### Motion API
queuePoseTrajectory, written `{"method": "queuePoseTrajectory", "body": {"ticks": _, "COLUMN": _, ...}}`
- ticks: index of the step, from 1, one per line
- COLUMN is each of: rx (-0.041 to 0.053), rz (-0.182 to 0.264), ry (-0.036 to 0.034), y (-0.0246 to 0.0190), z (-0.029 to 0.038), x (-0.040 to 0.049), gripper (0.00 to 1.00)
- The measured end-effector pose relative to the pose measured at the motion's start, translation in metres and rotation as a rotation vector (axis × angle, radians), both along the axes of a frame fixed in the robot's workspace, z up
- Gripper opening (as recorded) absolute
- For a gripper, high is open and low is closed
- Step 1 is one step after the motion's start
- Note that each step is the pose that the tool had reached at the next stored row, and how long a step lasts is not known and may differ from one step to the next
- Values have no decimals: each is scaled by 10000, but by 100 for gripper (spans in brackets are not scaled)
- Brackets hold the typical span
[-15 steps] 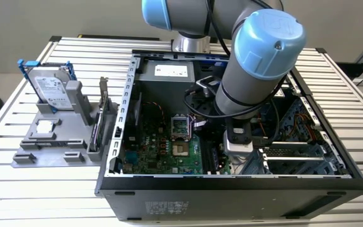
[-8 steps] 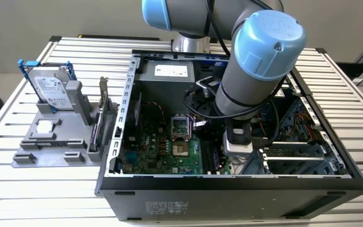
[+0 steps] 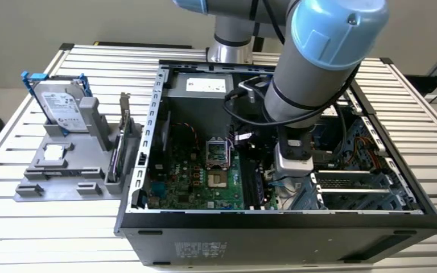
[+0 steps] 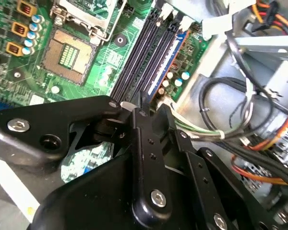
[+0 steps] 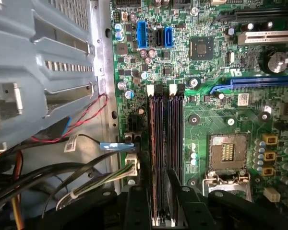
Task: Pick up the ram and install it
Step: 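Insert the ram into the slot, then press down the ram until it locks into place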
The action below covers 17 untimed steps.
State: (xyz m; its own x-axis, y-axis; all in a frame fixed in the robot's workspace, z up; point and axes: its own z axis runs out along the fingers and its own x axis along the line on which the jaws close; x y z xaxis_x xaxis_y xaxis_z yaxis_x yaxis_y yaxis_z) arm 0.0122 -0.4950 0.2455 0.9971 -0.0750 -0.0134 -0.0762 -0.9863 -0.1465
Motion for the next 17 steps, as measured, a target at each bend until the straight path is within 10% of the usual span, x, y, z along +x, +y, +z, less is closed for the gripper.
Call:
{"method": "queuePoseTrajectory", "body": {"ticks": 5, "rx": 3, "rz": 0, "ry": -48, "y": 0, "z": 23, "x": -1, "gripper": 100}}
{"method": "queuePoseTrajectory", "body": {"ticks": 6, "rx": 1, "rz": 0, "ry": -59, "y": 0, "z": 23, "x": -1, "gripper": 0}}
{"method": "queuePoseTrajectory", "body": {"ticks": 17, "rx": 1, "rz": -1, "ry": -185, "y": 0, "z": 24, "x": -1, "gripper": 0}}
